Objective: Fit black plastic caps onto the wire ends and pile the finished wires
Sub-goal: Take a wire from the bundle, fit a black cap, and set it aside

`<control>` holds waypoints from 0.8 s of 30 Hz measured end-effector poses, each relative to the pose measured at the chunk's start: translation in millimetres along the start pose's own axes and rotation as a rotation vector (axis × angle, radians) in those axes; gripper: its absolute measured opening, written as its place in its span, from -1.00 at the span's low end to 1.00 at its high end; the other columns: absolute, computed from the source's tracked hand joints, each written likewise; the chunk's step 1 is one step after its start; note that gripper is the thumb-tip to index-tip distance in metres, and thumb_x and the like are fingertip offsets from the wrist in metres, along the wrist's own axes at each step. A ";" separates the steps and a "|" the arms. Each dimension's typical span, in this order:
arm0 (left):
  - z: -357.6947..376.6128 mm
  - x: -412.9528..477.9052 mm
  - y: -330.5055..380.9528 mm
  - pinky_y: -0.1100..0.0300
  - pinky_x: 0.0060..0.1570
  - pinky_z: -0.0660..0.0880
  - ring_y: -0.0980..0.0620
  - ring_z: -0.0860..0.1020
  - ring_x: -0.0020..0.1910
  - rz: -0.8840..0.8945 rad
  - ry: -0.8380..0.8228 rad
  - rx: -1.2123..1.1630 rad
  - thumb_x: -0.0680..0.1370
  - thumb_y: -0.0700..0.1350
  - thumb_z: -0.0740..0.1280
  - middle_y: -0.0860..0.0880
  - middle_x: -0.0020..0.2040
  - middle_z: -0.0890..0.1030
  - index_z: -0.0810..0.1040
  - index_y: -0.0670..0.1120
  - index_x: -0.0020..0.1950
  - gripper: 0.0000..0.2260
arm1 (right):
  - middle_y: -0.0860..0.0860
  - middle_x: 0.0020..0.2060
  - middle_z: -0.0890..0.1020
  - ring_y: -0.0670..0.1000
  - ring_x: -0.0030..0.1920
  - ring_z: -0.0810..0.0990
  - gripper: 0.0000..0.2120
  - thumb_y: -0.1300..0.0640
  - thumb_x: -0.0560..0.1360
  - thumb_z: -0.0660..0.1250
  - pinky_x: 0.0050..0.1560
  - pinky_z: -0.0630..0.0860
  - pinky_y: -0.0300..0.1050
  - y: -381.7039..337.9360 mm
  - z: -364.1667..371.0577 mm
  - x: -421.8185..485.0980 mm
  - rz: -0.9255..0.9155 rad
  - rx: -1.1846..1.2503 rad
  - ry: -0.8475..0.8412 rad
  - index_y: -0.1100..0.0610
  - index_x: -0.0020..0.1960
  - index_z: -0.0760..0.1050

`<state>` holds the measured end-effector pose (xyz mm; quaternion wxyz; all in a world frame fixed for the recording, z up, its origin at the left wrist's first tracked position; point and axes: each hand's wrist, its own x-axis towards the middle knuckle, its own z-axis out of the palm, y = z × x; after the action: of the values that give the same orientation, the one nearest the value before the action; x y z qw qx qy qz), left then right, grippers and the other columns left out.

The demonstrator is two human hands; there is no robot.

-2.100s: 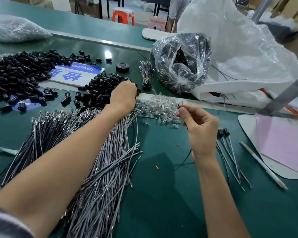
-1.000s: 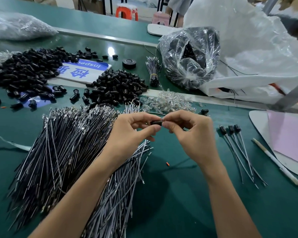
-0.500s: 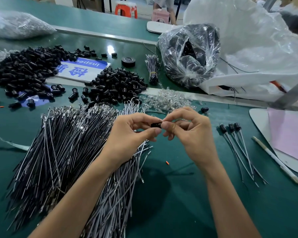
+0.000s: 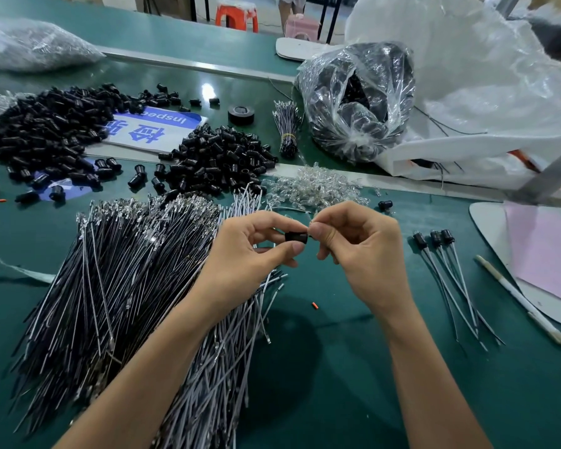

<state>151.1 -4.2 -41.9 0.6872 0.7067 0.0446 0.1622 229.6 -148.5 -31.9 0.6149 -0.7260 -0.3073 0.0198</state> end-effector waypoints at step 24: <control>1.6 -1.5 1.1 0.30 -0.24 0.56 0.06 0.66 -0.32 0.019 0.091 -0.021 0.36 -0.35 0.53 -0.02 -0.27 0.69 0.66 -0.13 -0.11 -0.81 | -0.09 -0.40 0.58 -0.09 -0.47 0.50 -0.84 0.26 0.49 0.42 -0.38 0.43 -0.26 0.3 17.3 -4.9 -0.018 0.033 0.136 0.07 -0.21 0.54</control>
<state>150.0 -6.2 -41.0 0.6902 0.6918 0.0675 0.2011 218.8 -135.6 -38.0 0.6463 -0.7127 -0.2710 -0.0303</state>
